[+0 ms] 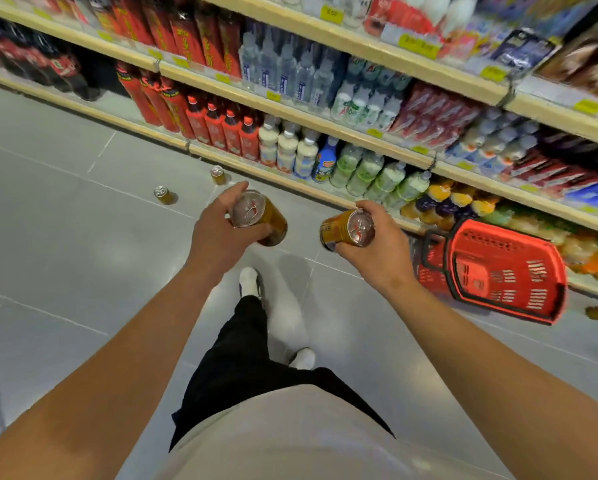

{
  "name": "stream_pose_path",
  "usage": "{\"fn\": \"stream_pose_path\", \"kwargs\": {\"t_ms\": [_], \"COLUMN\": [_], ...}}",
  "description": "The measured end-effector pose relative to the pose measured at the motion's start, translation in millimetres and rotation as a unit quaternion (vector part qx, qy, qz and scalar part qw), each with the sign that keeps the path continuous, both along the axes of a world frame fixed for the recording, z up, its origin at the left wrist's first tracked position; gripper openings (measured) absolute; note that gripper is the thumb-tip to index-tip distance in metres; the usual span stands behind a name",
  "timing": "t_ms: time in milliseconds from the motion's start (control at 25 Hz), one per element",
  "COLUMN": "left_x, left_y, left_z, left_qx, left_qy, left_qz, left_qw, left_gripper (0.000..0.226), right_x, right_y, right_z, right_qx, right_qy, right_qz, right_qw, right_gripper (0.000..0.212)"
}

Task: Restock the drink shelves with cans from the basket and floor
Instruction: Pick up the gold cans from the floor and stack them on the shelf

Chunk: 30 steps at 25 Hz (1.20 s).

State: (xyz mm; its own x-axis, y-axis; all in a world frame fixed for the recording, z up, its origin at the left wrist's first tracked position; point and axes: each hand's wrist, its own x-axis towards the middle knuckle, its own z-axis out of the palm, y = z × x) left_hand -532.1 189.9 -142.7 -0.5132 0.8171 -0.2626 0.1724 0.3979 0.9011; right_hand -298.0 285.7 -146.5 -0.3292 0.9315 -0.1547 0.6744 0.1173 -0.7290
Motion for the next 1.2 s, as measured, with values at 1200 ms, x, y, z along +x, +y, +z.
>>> {"fn": "stream_pose_path", "kwargs": {"t_ms": [1200], "left_x": [-93], "left_y": [265], "left_z": [302], "left_qx": [0.315], "left_qy": [-0.124], "left_qz": [-0.108], "left_qw": [0.935], "left_gripper": [0.029], "right_x": [-52], "right_y": [220], "right_z": [322], "right_qx": [0.334], "right_qy": [0.13], "right_qz": [-0.064], "right_qw": [0.931], "right_gripper": [0.068]}}
